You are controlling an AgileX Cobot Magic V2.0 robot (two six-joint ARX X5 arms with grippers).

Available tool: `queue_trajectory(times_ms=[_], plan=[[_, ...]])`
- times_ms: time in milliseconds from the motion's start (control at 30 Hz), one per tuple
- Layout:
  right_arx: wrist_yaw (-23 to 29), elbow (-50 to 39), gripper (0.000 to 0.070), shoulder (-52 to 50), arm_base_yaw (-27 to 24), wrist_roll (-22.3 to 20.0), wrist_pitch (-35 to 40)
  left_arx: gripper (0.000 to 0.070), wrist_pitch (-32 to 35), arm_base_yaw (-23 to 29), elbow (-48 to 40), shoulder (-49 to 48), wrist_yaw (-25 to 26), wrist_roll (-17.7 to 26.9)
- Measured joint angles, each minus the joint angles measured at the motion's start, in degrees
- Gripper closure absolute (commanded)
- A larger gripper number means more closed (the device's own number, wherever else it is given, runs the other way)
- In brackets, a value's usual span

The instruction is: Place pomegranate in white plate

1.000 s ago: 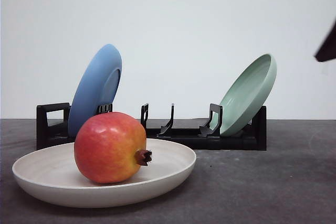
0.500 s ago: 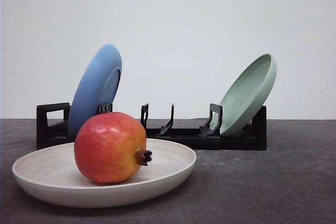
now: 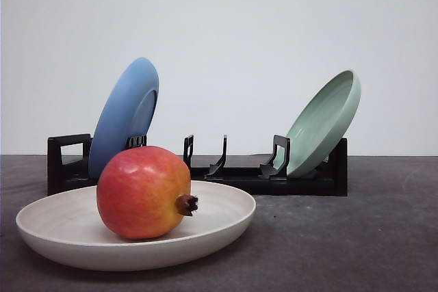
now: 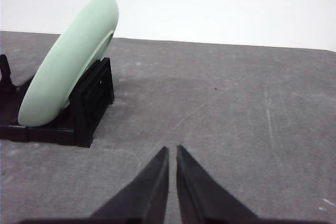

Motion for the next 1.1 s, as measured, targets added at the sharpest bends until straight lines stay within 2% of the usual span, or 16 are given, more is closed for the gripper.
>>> queue_trajectory(times_ms=[1100], plan=[[0.00, 0.00, 0.0676, 0.00, 0.00, 0.00, 0.00, 0.0700, 0.00, 0.00, 0.00, 0.00, -0.02, 0.00]])
